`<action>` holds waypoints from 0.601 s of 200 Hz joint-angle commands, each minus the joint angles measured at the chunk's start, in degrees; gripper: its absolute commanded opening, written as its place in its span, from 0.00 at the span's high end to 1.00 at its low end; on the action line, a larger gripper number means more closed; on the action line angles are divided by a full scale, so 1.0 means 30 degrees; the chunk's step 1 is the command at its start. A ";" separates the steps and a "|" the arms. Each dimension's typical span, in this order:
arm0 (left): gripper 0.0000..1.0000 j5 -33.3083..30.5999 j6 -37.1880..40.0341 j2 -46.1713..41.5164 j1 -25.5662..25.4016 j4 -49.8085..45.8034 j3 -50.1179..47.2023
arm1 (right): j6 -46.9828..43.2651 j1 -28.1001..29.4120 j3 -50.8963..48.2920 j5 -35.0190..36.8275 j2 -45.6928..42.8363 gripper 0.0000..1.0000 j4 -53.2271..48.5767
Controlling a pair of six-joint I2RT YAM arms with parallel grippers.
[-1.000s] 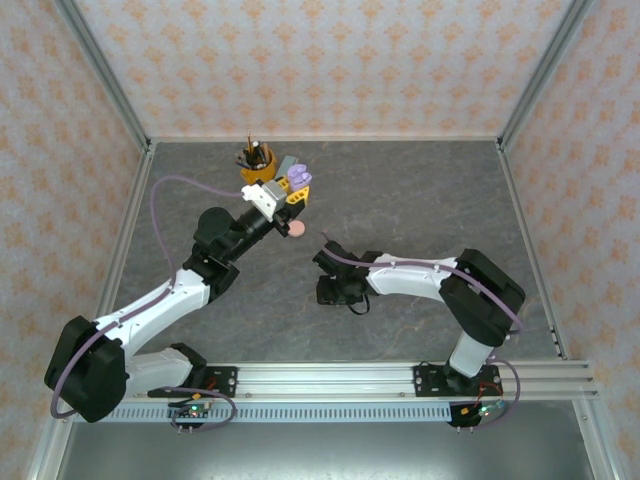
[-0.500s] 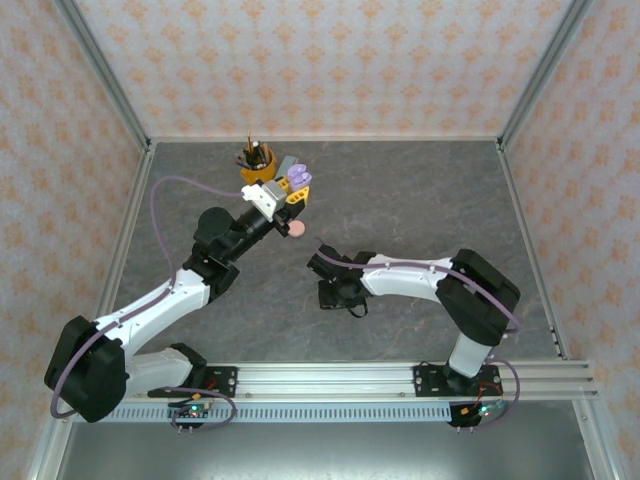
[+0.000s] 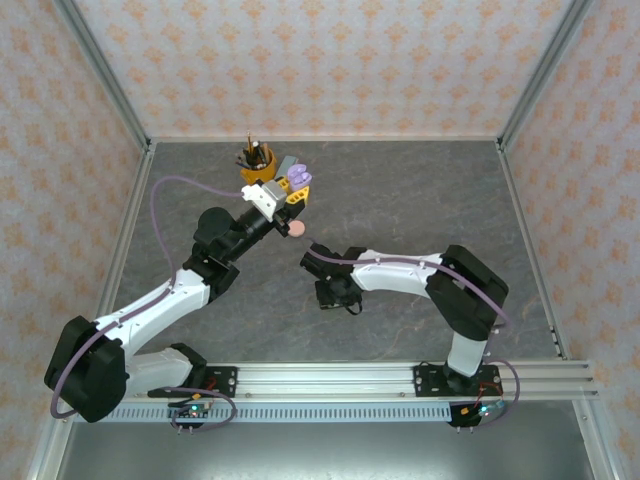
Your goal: Insert the wireless bluetooth earbuds into the charging case
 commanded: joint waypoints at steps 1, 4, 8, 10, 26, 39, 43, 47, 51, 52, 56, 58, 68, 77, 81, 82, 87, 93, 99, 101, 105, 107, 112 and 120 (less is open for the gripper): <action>1.00 -0.0310 -0.0063 -0.0266 -0.0103 0.0543 -0.0227 | -0.0497 -0.0092 0.0321 0.1959 0.0818 0.66 -0.0407; 1.00 -0.0290 -0.0076 -0.0253 -0.0099 0.0549 -0.0227 | -0.0517 -0.0097 0.0351 0.1985 0.0809 0.66 -0.0449; 1.00 -0.0309 -0.0078 -0.0252 -0.0124 0.0550 -0.0238 | -0.0524 -0.0104 0.0384 0.2020 0.0815 0.66 -0.0481; 1.00 -0.0311 -0.0071 -0.0251 -0.0127 0.0550 -0.0229 | -0.0543 -0.0115 0.0407 0.2058 0.0809 0.66 -0.0479; 1.00 -0.0312 -0.0078 -0.0237 -0.0118 0.0550 -0.0227 | -0.0567 -0.0112 0.0556 0.2184 0.0822 0.67 -0.0565; 1.00 -0.0290 -0.0078 -0.0197 -0.0125 0.0590 -0.0227 | -0.0607 -0.0091 0.0713 0.2242 0.0811 0.67 -0.0634; 1.00 -0.0299 -0.0078 -0.0208 -0.0108 0.0580 -0.0223 | -0.0627 -0.0098 0.0757 0.2256 0.0824 0.67 -0.0644; 1.00 -0.0311 -0.0078 -0.0208 -0.0101 0.0580 -0.0226 | -0.0626 -0.0115 0.0791 0.2257 0.0834 0.67 -0.0637; 1.00 -0.0312 -0.0078 -0.0194 -0.0121 0.0580 -0.0227 | -0.0609 -0.0096 0.0844 0.2279 0.0836 0.67 -0.0674; 1.00 -0.0312 -0.0078 -0.0193 -0.0110 0.0580 -0.0227 | -0.0638 -0.0092 0.0863 0.2282 0.0836 0.67 -0.0684; 1.00 -0.0308 -0.0078 -0.0202 -0.0103 0.0580 -0.0227 | -0.0649 -0.0104 0.0903 0.2286 0.0836 0.67 -0.0675; 1.00 -0.0311 -0.0078 -0.0195 -0.0122 0.0580 -0.0227 | -0.0648 -0.0107 0.0932 0.2301 0.0844 0.67 -0.0682; 1.00 -0.0312 -0.0085 -0.0200 -0.0110 0.0580 -0.0227 | -0.0665 -0.0105 0.1025 0.2235 0.0864 0.67 -0.0733; 1.00 -0.0308 -0.0078 -0.0194 -0.0099 0.0580 -0.0227 | -0.0719 -0.0091 0.1109 0.2177 0.0937 0.67 -0.0722; 1.00 -0.0312 -0.0078 -0.0215 -0.0122 0.0594 -0.0227 | -0.0714 -0.0095 0.1117 0.2144 0.0976 0.67 -0.0706; 1.00 -0.0312 -0.0078 -0.0219 -0.0111 0.0587 -0.0227 | -0.0720 -0.0092 0.1131 0.2142 0.0980 0.67 -0.0715; 1.00 -0.0312 -0.0078 -0.0224 -0.0114 0.0580 -0.0227 | -0.0702 -0.0102 0.1153 0.2090 0.1036 0.67 -0.0694; 1.00 -0.0312 -0.0078 -0.0229 -0.0115 0.0568 -0.0230 | -0.0707 -0.0090 0.1118 0.2038 0.1041 0.67 -0.0703; 1.00 -0.0312 -0.0078 -0.0242 -0.0108 0.0551 -0.0249 | -0.0675 -0.0106 0.1091 0.1997 0.1070 0.68 -0.0717; 1.00 -0.0312 -0.0078 -0.0249 -0.0115 0.0550 -0.0254 | -0.0669 -0.0100 0.1074 0.1979 0.1071 0.69 -0.0685; 1.00 -0.0305 -0.0089 -0.0251 -0.0122 0.0550 -0.0256 | -0.0689 -0.0091 0.1037 0.1915 0.1071 0.70 -0.0677; 1.00 -0.0310 -0.0081 -0.0259 -0.0112 0.0550 -0.0249 | -0.0650 -0.0104 0.1031 0.1893 0.1056 0.70 -0.0653; 1.00 -0.0312 -0.0078 -0.0279 -0.0114 0.0550 -0.0256 | -0.0647 -0.0112 0.0987 0.1829 0.1048 0.70 -0.0638; 1.00 -0.0312 -0.0085 -0.0311 -0.0127 0.0526 -0.0256 | -0.0593 -0.0096 0.0917 0.1723 0.1042 0.70 -0.0596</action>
